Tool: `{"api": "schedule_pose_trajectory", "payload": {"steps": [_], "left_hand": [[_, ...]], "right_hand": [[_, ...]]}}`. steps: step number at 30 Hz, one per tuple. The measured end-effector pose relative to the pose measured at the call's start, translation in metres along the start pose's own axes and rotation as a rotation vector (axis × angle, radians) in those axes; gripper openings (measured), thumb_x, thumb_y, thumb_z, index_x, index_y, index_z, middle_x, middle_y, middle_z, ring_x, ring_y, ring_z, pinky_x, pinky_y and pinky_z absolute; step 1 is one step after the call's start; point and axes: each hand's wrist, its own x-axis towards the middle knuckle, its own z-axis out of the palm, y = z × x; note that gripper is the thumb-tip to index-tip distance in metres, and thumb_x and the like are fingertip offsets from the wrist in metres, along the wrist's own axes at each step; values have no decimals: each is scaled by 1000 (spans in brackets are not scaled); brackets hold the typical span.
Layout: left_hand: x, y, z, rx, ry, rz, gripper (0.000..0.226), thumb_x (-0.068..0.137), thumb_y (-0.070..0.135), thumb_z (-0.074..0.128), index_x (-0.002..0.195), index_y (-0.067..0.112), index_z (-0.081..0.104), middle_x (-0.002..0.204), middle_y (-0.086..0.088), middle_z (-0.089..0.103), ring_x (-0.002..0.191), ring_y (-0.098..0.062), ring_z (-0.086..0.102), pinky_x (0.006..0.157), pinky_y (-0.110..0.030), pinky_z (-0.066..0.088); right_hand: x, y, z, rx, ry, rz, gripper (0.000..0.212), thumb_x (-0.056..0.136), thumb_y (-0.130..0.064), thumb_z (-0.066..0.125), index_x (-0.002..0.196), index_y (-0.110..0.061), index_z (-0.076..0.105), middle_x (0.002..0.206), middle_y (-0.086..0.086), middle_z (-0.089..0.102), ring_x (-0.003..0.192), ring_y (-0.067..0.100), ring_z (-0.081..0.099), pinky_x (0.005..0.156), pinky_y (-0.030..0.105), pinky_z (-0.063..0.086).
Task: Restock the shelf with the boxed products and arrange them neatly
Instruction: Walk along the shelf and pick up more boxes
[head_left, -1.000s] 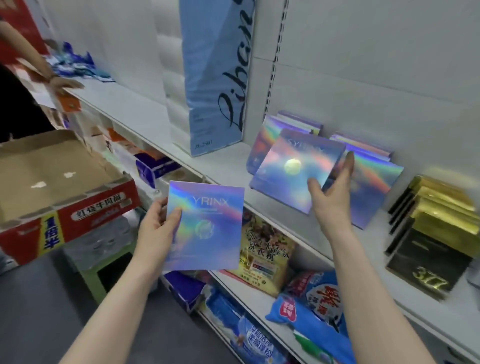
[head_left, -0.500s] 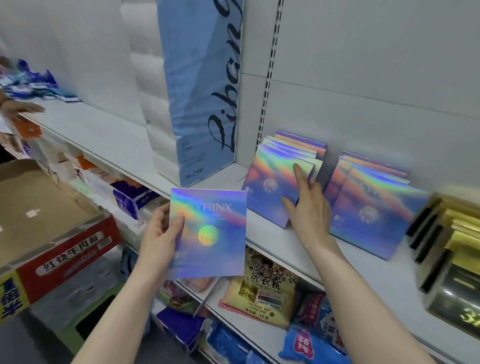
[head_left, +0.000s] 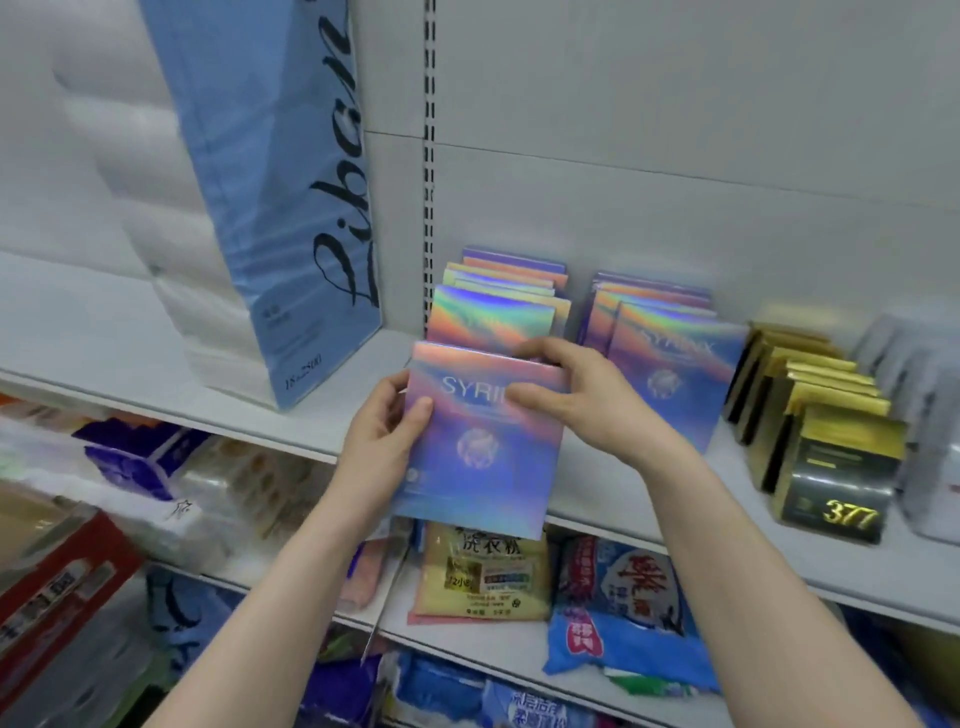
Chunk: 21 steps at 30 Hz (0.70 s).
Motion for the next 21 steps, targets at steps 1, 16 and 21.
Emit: {"api": "schedule_pose_trajectory", "payload": {"steps": [1, 16, 21], "left_hand": [[5, -1, 7, 14, -39, 17, 32, 85, 28, 56, 115, 20, 59, 112, -3, 68, 99, -12, 62, 88, -31, 52], [46, -41, 147, 945, -415, 491, 52, 90, 22, 61, 140, 20, 47, 141, 1, 44, 128, -20, 44, 99, -28, 36], [45, -64, 159, 1057, -407, 457, 54, 88, 22, 61, 139, 21, 46, 144, 2, 37, 128, -21, 42, 96, -39, 47]], "right_hand": [[-4, 5, -10, -3, 31, 7, 32, 85, -27, 75, 115, -24, 63, 115, -13, 65, 108, 2, 57, 94, 18, 42], [-27, 104, -134, -371, 303, 139, 33, 79, -21, 75, 110, -19, 64, 105, 4, 58, 102, 23, 55, 84, 26, 35], [-9, 122, -126, -783, 301, 34, 56, 75, -29, 78, 128, -25, 59, 122, 10, 52, 114, 33, 48, 95, 43, 41]]}}
